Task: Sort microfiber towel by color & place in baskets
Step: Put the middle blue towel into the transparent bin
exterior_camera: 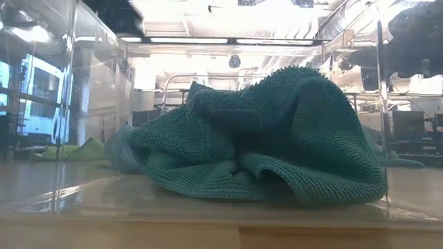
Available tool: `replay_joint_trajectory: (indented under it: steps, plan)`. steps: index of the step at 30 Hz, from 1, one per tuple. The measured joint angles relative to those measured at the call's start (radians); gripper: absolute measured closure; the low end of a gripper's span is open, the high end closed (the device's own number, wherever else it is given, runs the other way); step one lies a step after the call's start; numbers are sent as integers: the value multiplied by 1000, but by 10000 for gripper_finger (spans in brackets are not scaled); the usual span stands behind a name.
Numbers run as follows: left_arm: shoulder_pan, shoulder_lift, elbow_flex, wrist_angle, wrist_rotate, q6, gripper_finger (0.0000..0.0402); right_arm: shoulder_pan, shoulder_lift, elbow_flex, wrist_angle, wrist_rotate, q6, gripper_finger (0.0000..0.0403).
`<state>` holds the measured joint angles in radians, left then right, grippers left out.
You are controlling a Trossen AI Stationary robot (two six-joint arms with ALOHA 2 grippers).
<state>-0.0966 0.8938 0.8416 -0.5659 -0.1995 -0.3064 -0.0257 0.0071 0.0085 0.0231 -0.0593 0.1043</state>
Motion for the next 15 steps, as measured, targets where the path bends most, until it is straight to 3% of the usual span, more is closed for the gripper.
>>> replay_joint_trajectory:
  steps: [7,15]
  plan:
    - [179,97,5,-150,302,146,216,0,0,0,0,0,0,402]
    - [227,275,5,-166,338,494,216,0,0,0,0,0,0,402]
